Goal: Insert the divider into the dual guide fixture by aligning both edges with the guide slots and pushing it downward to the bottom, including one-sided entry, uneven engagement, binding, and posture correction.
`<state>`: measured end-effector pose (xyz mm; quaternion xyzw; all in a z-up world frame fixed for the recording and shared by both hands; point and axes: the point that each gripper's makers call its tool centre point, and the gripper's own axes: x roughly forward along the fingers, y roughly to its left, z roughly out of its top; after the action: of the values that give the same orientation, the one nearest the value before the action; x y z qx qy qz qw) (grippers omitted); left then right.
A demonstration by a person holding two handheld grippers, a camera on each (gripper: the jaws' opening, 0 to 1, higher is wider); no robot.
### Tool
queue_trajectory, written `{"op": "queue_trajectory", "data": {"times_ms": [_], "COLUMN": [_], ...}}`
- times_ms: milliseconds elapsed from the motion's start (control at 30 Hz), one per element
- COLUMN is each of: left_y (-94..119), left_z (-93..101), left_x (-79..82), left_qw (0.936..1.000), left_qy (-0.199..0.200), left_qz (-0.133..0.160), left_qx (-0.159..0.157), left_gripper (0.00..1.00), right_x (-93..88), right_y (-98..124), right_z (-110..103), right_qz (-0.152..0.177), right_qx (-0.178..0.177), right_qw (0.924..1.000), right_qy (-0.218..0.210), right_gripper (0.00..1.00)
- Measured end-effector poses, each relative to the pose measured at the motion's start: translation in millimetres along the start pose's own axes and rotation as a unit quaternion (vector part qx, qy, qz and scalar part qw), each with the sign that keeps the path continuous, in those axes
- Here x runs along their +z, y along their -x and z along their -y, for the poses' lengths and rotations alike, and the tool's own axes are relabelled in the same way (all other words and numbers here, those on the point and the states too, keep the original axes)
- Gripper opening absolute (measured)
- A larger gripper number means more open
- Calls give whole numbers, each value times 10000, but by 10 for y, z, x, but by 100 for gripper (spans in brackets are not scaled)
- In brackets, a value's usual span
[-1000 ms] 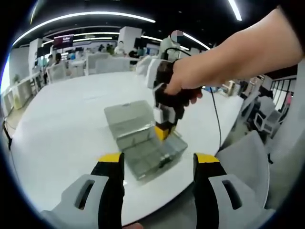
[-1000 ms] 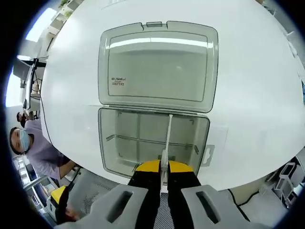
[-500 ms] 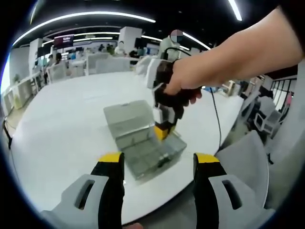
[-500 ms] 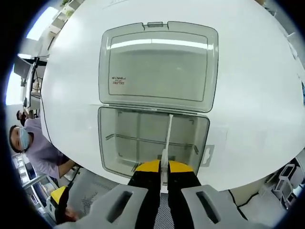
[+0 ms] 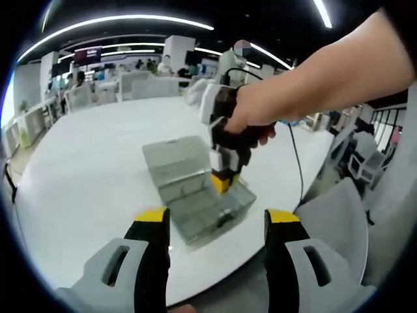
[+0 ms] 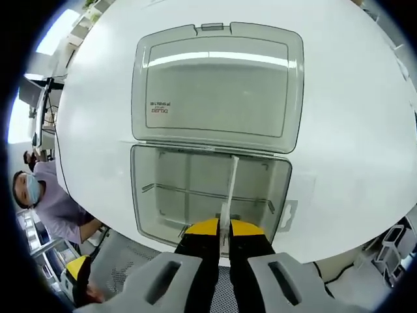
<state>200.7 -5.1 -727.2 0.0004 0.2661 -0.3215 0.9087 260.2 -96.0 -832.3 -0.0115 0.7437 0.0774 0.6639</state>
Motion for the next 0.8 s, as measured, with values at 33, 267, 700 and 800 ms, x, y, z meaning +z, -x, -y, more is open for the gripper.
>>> {"op": "queue_trajectory", "data": {"times_ms": [33, 267, 700, 800], "left_y": [-1, -12, -35, -31], "left_z": [-1, -23, -23, -28], "left_x": [3, -13, 25, 21], "left_qw": [10000, 10000, 10000, 10000], "left_qy": [0, -13, -51, -46], "left_qz": [3, -31, -15, -16], "left_qx": [0, -6, -45, -37], "left_gripper": [57, 57, 57, 57], "right_x": [-5, 24, -57, -41], "right_y": [-6, 50, 40, 8], "right_z": [-1, -4, 2, 15], "right_qz": [3, -48, -21, -33], "right_qx": [1, 4, 17, -15], "right_qw": [10000, 10000, 10000, 10000], "right_qy": [4, 43, 3, 60], "right_gripper": [0, 0, 0, 0]}}
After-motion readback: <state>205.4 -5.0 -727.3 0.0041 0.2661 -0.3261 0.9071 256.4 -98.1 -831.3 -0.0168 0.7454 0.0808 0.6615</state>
